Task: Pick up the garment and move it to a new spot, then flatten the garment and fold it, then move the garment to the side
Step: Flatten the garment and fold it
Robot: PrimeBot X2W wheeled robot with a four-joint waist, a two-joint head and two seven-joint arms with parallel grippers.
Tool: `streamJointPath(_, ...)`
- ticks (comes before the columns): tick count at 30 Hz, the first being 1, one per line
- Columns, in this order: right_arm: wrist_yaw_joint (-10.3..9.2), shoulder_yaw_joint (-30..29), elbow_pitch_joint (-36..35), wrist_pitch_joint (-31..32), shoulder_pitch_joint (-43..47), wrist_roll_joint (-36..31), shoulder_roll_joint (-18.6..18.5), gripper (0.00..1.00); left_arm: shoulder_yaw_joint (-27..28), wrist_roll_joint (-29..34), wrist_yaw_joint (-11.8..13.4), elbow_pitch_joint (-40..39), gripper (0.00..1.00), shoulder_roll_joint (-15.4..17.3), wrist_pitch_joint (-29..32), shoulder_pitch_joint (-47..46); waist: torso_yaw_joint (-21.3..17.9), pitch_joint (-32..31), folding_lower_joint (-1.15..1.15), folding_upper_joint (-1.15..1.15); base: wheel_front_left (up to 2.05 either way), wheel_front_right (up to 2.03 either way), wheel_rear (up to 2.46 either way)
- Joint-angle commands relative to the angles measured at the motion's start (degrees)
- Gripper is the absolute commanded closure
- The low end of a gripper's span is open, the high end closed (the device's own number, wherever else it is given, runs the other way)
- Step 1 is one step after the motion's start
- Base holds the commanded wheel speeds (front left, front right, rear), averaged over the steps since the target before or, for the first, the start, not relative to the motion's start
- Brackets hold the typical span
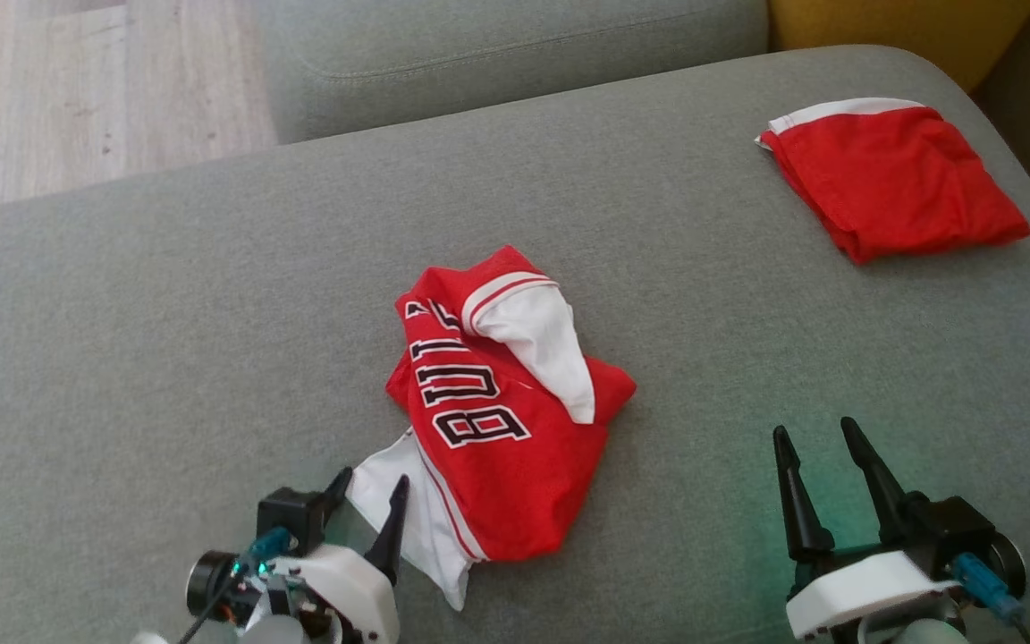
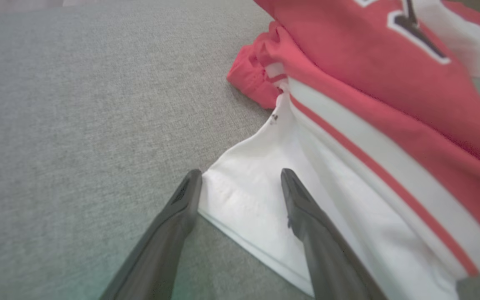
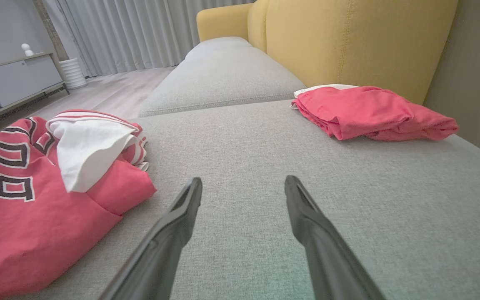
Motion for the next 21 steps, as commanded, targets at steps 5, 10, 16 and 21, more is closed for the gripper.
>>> streamJointPath(5,0.42,1.0,-1.6,-0.6,-2.7,-0.1,-0.3,0.0,0.9,-1.7,0.0,3.2,0.65,0.4,1.1,-3.6,-0.9,0.2,-0.01,0.0,0.0,0.0,0.0)
streamJointPath(10,0.42,1.1,-1.5,-0.6,-2.8,0.0,-0.3,0.0,-2.9,-3.7,-0.3,6.2,1.0,0.1,2.0,-3.8,-1.1,0.3,-0.01,0.0,0.0,0.0,0.0)
streamJointPath(16,0.42,0.8,-1.2,-0.6,-2.7,0.1,-0.3,0.0,-4.7,-6.9,-0.4,4.6,1.0,-0.1,-2.6,-4.9,-0.7,0.0,-0.01,0.0,0.0,0.0,0.0)
streamJointPath(21,0.42,0.7,-1.0,-0.6,-2.4,0.4,-0.3,0.0,-2.5,-6.3,2.8,-1.8,1.0,0.7,-9.1,-6.8,-0.2,-0.9,-0.01,0.0,0.0,0.0,0.0)
